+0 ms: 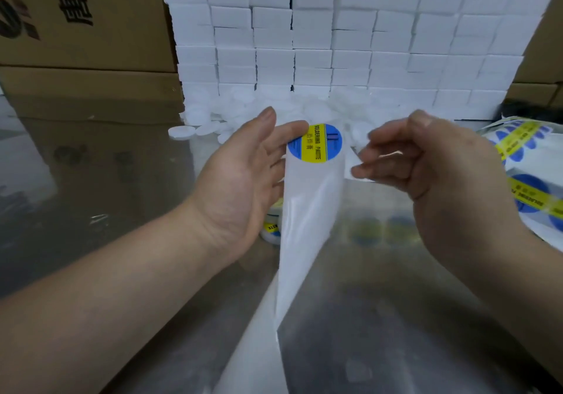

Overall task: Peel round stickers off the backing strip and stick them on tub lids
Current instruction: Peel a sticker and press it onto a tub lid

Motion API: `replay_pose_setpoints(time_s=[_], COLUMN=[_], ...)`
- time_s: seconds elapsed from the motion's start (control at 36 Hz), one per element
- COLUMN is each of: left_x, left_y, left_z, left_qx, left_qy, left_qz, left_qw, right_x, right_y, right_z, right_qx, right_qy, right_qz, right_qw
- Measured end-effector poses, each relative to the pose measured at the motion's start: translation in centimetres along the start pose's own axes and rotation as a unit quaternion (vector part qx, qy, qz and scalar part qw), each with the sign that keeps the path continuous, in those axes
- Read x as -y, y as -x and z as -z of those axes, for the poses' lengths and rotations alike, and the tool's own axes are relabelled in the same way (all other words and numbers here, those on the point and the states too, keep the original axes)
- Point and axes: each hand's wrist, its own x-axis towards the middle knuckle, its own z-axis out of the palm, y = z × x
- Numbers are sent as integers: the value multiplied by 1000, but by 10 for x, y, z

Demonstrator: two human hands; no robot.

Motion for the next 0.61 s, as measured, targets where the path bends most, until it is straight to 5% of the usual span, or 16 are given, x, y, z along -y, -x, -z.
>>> replay_pose_setpoints(time_s=[0.06, 0.14, 0.25, 0.31, 0.44, 0.61], left_x=[1, 2, 5, 6, 3, -5], left_y=[1, 2, 3, 2, -10, -51], left_z=[-1, 0, 0, 0, 5, 23], left_qx=[10, 42, 93, 90, -67, -210], left_qy=[-2, -14, -36, -53, -141, -199], left_qz=[-6, -7, 5, 11, -15, -23], left_qw=[1000, 999, 995, 994, 988, 957], right_x=[0, -5, -9, -8, -13, -24], right_y=[-8, -9, 5, 5, -8, -14], right_z=[1, -4, -8, -7, 5, 14], right_qx=[-51, -13, 111, 112, -41, -87], right_qy=[48, 105, 151, 117, 168, 247], right_qz=[-54, -158, -102, -80, -100, -94], right_qw=[996, 982, 977, 984, 980, 961])
